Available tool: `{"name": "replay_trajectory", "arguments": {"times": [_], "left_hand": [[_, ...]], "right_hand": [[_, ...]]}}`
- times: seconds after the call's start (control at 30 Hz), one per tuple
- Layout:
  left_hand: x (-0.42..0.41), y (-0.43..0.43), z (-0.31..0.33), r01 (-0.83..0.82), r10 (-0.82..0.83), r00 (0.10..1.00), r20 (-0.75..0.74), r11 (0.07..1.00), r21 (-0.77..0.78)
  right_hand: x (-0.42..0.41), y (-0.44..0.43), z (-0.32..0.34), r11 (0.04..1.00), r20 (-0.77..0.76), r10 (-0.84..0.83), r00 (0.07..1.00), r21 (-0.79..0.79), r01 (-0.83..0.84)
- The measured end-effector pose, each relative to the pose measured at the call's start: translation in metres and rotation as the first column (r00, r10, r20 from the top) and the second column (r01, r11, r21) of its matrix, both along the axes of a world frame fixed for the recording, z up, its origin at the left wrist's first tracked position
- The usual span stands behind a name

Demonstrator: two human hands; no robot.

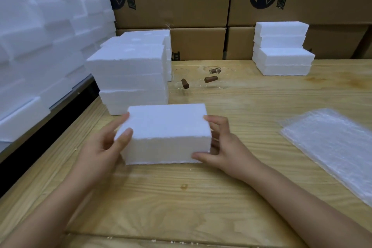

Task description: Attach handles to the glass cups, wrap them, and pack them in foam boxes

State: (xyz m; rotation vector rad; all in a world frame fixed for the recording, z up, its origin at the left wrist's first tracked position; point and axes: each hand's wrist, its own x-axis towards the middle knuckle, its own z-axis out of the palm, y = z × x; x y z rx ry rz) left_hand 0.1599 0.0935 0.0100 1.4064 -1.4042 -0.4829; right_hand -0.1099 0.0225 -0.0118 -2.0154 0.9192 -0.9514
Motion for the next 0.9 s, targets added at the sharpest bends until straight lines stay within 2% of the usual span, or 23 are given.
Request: {"name": "replay_trajectory", "arguments": {"times": [0.17, 0.4, 0.9], "left_hand": [[0.041, -0.002, -0.004, -0.138, 0.145, 0.984, -0.106, 0.987, 0.078], [0.053, -0.021, -0.002, -0.241, 0.26, 0.949, -0.179, 0.963, 0.121], [0.064, -0.04, -0.003, -0.24, 0.27, 0.946, -0.182, 0.956, 0.17]], "right_hand": [[0.063, -0.005, -0.003, 0.999, 0.006, -0.01, 1.0, -0.049, 0.011], [0.097, -0.021, 0.0, 0.999, 0.012, -0.031, 0.999, 0.012, 0.031], [0.109, -0.039, 0.004, 0.997, -0.029, -0.079, 0.996, -0.01, 0.079]]}}
